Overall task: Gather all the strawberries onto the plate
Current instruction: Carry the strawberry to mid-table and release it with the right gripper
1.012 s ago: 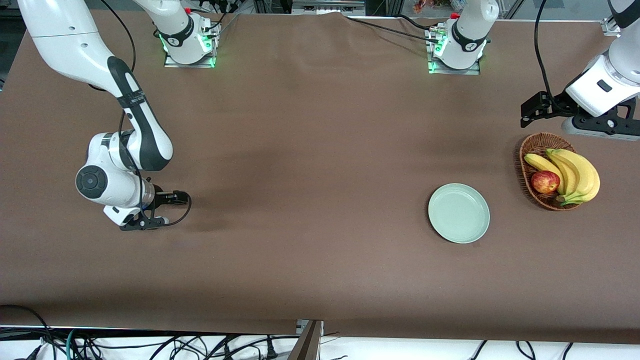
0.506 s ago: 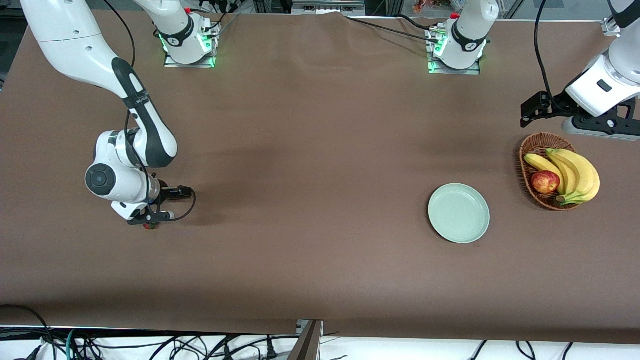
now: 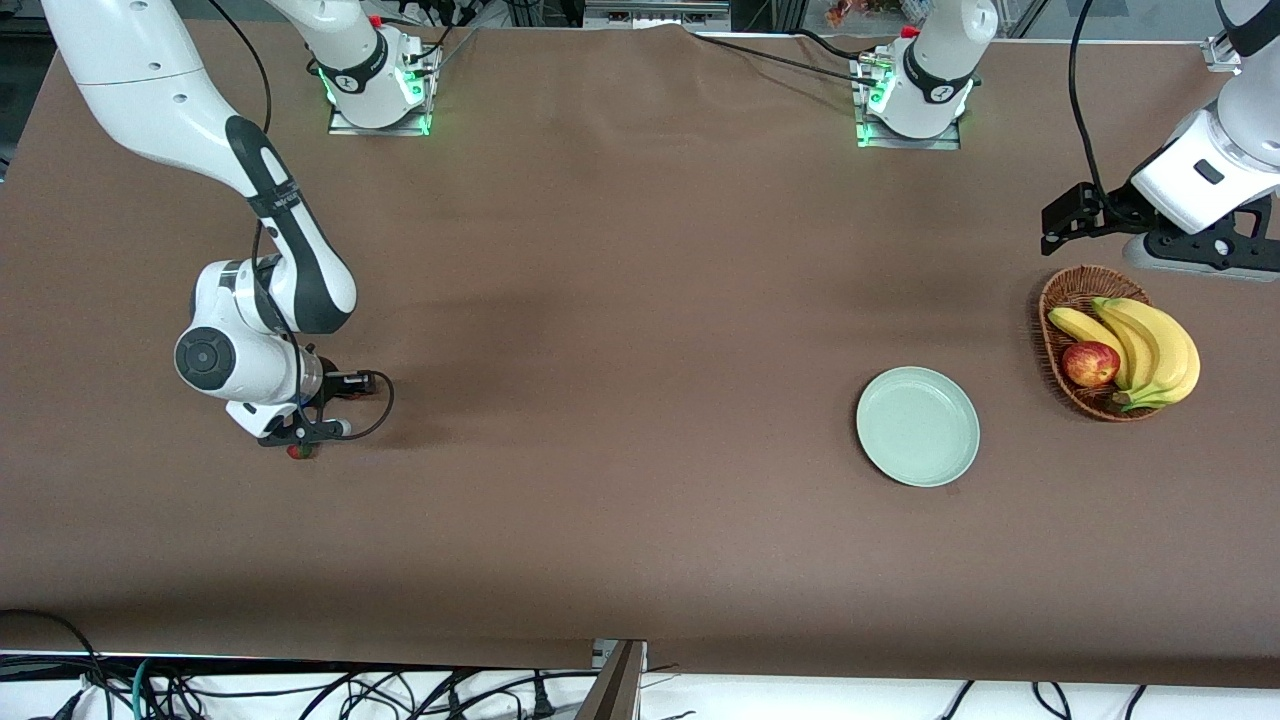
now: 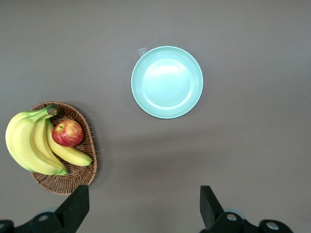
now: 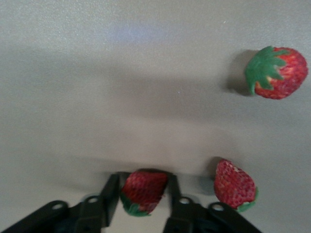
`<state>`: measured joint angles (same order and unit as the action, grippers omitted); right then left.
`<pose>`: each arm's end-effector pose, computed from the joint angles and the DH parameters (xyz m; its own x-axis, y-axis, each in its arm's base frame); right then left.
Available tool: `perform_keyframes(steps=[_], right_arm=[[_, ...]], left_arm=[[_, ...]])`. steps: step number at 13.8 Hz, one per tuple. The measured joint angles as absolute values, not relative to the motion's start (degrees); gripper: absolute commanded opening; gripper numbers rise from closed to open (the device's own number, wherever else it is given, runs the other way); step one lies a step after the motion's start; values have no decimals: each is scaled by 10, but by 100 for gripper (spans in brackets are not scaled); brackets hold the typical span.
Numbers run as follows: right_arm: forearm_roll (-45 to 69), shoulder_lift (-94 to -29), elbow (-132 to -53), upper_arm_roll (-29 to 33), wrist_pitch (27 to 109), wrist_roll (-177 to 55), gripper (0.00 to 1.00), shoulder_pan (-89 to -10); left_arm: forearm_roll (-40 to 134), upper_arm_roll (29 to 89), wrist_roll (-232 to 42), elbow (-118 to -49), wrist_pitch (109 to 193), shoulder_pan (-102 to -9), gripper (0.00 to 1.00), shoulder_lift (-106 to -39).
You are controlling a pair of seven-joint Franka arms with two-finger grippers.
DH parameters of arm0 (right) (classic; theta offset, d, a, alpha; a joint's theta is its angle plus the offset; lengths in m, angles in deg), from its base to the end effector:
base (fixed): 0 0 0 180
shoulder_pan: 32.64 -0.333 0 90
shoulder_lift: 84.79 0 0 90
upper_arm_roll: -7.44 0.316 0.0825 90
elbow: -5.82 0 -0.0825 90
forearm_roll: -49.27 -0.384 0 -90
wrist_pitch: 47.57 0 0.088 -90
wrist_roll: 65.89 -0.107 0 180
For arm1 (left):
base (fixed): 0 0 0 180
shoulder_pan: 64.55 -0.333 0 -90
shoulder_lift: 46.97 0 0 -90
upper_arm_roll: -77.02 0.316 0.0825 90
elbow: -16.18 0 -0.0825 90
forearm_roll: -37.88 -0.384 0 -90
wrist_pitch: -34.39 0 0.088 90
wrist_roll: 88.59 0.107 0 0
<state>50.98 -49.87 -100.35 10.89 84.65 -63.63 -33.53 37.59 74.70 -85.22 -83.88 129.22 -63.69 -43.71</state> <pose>0.6229 0.0452 0.1792 0.9800 0.1286 -0.1520 0.1268 -0.9917 -0.0217 0.5389 -0.0300 0.5796 0.9928 -0.1143 -0.0348 -0.1146 -0.9934 -0.0053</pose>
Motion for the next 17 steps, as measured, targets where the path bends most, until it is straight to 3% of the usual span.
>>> perform_keyframes(steps=[8, 12, 17], right_arm=[[491, -502, -961, 134, 858, -644, 6, -366], [452, -488, -909, 139, 859, -834, 7, -482], [451, -385, -767, 138, 876, -1123, 7, -651]], left_arm=[[376, 747, -852, -839, 1290, -637, 100, -437], [376, 747, -852, -839, 1290, -637, 100, -437], [376, 747, -852, -839, 1289, -637, 100, -437]])
